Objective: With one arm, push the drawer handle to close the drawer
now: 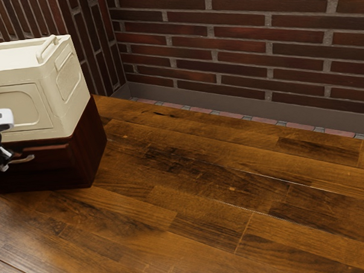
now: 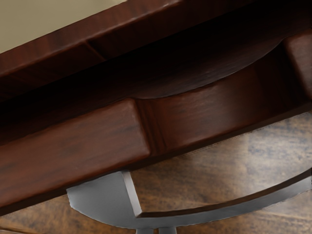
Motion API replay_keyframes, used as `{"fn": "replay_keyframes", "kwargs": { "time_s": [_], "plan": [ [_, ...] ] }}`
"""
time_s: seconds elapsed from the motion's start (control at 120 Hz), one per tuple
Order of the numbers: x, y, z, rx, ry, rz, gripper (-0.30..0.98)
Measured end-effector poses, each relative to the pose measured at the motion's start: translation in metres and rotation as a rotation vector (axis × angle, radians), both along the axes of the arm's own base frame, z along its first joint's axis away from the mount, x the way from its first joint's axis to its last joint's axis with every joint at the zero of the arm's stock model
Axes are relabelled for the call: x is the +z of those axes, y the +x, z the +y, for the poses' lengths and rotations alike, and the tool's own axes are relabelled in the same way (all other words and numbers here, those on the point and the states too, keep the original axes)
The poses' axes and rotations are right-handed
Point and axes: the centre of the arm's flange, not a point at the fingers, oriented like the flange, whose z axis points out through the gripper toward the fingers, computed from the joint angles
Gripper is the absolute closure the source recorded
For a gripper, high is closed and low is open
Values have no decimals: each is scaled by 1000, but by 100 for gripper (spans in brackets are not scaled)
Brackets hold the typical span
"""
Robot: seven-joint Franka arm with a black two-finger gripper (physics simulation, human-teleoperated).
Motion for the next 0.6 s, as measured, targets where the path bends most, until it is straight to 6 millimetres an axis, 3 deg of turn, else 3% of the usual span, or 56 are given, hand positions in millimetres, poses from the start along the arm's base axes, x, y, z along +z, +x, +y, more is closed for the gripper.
{"fn": "replay_keyframes", "kwargs": {
  "time_s": [0.6],
  "plan": [
    [-1,23,7,-23,18,-1,79]
  ]
}}
